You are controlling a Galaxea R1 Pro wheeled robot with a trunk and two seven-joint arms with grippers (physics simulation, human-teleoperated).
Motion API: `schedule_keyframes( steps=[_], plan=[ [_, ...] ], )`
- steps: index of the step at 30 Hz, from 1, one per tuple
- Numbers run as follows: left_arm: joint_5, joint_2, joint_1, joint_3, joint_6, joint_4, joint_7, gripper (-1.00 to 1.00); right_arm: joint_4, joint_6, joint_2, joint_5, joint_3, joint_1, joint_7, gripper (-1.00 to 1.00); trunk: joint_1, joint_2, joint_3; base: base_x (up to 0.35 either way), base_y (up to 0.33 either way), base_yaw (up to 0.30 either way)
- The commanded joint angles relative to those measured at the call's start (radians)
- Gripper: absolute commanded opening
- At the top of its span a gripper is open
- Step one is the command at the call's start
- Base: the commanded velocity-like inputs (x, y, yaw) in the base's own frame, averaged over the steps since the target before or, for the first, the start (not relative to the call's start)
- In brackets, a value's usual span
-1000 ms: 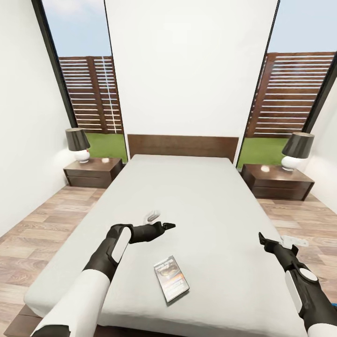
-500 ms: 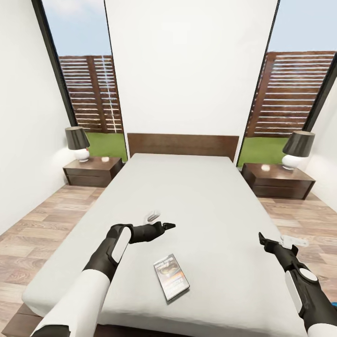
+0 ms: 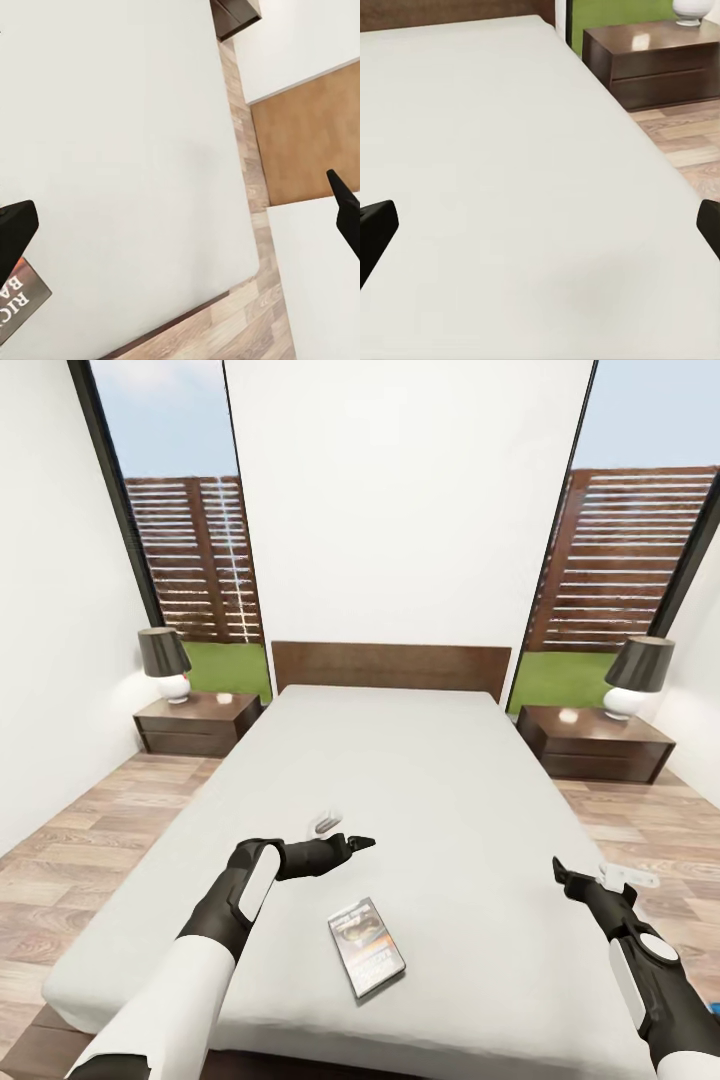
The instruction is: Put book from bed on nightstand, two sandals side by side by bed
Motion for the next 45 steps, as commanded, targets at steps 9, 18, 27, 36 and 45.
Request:
schedule_keyframes(
  steps=[9, 18, 27, 36, 45],
  plan=[
    [-0.001, -0.001, -0.001, 0.005, 0.007, 0.000, -0.004, 1.00, 0.001, -0.002, 0.000, -0.004, -0.003, -0.001, 0.007, 1.00, 0.035, -0.064, -0.029, 0.000, 0.000, 0.000],
    [-0.001, -0.001, -0.001, 0.005, 0.006, 0.000, -0.004, 1.00, 0.002, -0.002, 0.000, -0.004, -0.002, -0.001, 0.007, 1.00, 0.069, -0.127, -0.057, 0.000, 0.000, 0.000],
    [-0.001, -0.001, -0.001, 0.005, 0.007, 0.000, -0.004, 1.00, 0.003, -0.002, 0.000, -0.004, -0.002, -0.001, 0.007, 1.00, 0.104, -0.190, -0.086, 0.000, 0.000, 0.000],
    [-0.001, -0.001, -0.001, 0.005, 0.007, 0.000, -0.004, 1.00, 0.003, -0.002, 0.000, -0.004, -0.001, -0.001, 0.007, 1.00, 0.138, -0.253, -0.114, 0.000, 0.000, 0.000],
    [-0.001, -0.001, -0.001, 0.005, 0.007, 0.000, -0.004, 1.00, 0.003, -0.002, 0.000, -0.004, -0.002, -0.001, 0.007, 1.00, 0.173, -0.316, -0.142, 0.000, 0.000, 0.000]
  ],
)
